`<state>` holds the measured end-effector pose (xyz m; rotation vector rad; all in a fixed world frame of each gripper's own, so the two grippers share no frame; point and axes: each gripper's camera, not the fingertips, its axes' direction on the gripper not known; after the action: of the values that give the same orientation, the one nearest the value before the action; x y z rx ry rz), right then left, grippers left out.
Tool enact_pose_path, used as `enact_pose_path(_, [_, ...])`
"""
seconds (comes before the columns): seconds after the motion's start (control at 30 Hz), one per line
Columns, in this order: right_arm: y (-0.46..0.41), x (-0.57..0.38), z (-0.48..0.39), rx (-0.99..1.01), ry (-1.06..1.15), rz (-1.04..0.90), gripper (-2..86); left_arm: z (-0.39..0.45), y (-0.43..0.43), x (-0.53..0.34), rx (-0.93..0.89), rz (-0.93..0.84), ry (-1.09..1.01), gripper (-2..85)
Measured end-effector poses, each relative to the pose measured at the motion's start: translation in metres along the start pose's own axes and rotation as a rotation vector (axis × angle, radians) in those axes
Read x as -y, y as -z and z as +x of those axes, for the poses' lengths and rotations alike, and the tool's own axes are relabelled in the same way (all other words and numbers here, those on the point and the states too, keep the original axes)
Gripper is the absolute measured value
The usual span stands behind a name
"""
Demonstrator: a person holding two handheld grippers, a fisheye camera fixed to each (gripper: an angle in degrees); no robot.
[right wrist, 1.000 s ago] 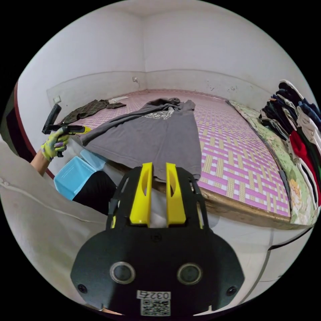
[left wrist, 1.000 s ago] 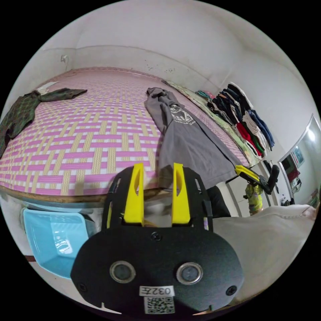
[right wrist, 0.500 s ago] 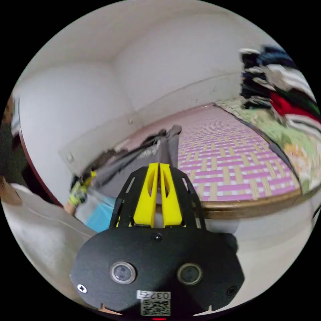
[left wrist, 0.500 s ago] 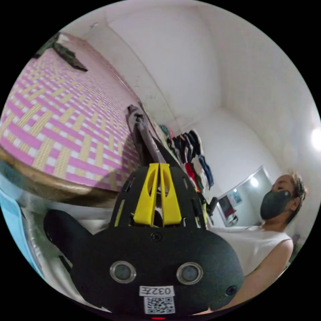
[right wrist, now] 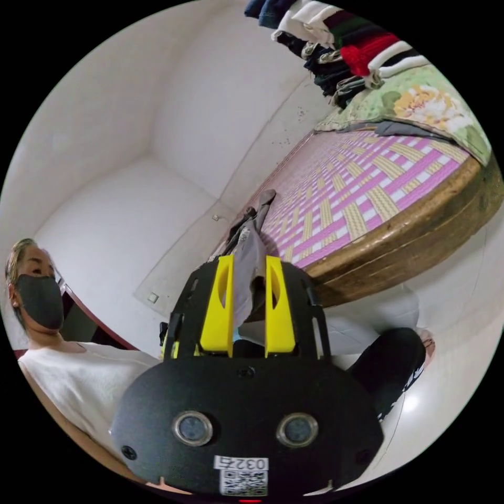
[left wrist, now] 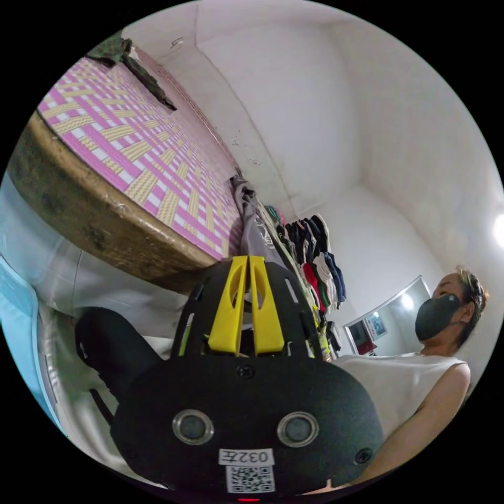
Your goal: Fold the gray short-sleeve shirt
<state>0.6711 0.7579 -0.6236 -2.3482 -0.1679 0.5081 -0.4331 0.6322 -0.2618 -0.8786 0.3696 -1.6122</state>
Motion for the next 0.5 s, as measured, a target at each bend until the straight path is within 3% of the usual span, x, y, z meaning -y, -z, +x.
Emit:
enact_pose_path(0.27, [0.009, -0.007, 0.027, -0.038, 0.079, -0.084, 6.9, 0.011, 0.041, -0.020, -0.059, 0.013, -0.083, 5.5])
enact_pose_path(0.5, [0.022, -0.015, 0.054, -0.041, 0.083, -0.111, 0.1, 0.018, 0.063, -0.041, -0.001, -0.051, -0.113, 0.3])
